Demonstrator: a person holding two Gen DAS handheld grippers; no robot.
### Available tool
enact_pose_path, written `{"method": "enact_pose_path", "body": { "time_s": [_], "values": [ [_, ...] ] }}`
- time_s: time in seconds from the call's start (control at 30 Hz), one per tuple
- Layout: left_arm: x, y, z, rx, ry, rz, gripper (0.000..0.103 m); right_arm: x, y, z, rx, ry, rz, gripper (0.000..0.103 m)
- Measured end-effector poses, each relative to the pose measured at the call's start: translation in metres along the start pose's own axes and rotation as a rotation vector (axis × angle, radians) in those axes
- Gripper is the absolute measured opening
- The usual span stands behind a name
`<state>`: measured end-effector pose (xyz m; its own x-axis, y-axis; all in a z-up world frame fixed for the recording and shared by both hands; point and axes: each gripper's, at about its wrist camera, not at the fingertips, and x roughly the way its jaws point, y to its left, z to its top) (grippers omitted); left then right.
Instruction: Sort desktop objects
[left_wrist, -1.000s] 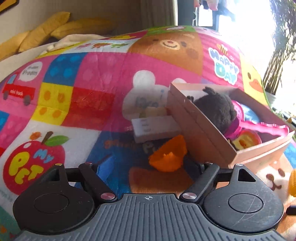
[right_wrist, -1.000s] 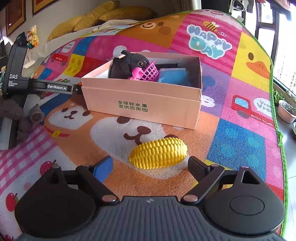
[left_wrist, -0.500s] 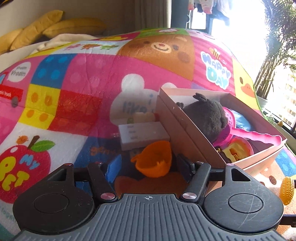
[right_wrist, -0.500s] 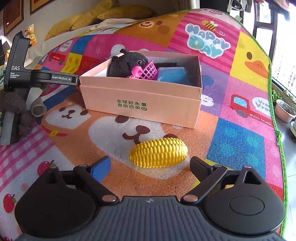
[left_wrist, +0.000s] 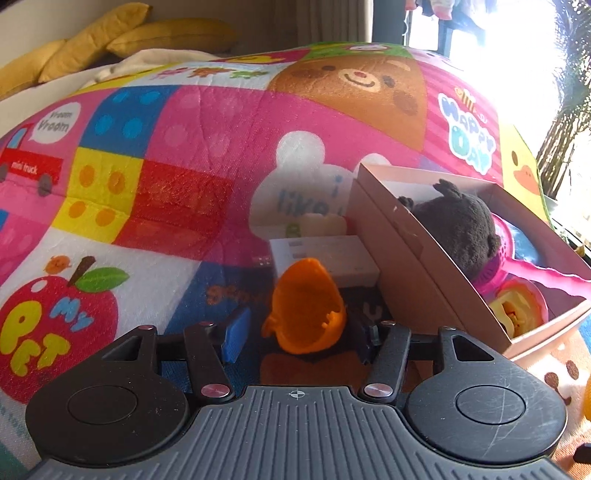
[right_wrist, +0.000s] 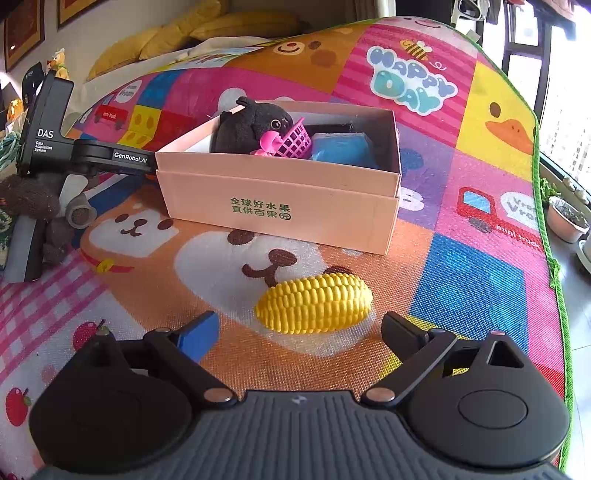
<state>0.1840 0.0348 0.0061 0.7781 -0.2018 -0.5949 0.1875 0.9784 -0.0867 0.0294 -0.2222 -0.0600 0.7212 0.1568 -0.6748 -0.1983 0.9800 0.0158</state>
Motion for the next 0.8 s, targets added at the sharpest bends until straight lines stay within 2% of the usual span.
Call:
{"method": "enact_pose_path", "body": {
  "time_s": [0.03,0.2,0.23,0.33,0.43,0.57,0.63,0.7,0.8],
  "values": [
    [0.001,0.000,0.000,0.001,0.002,0.003,0.054,0.000,0.000,0.000,-0.001,0.000,-0.002,0.096],
    [-0.017,-0.007,-0.010,0.055,0.007,0.001,0.053,-0.001,0.000,0.000,0.004,-0.008,-0.009,0.096],
    [-0.026,-0.009,-0.015,0.064,0.007,-0.014,0.048,-0.002,-0.001,0.000,0.006,-0.012,-0.012,0.096],
    [-0.064,-0.027,-0.036,0.088,0.007,-0.105,0.049,-0.005,-0.002,-0.001,0.012,-0.027,-0.015,0.099],
    [-0.101,-0.056,-0.061,0.171,-0.006,-0.186,0.049,-0.005,-0.002,0.000,0.014,-0.031,-0.018,0.101],
    [-0.126,-0.090,-0.089,0.241,0.013,-0.259,0.051,-0.007,-0.002,0.000,0.017,-0.041,-0.031,0.103],
    [-0.126,-0.101,-0.100,0.275,0.031,-0.262,0.060,-0.007,-0.003,0.000,0.024,-0.039,-0.036,0.103],
    [-0.124,-0.106,-0.106,0.304,0.028,-0.210,0.065,-0.007,-0.004,0.000,0.033,-0.032,-0.043,0.103],
    [-0.120,-0.099,-0.103,0.250,0.037,-0.169,0.081,-0.004,-0.007,0.001,0.051,-0.006,-0.041,0.103]
  ]
}}
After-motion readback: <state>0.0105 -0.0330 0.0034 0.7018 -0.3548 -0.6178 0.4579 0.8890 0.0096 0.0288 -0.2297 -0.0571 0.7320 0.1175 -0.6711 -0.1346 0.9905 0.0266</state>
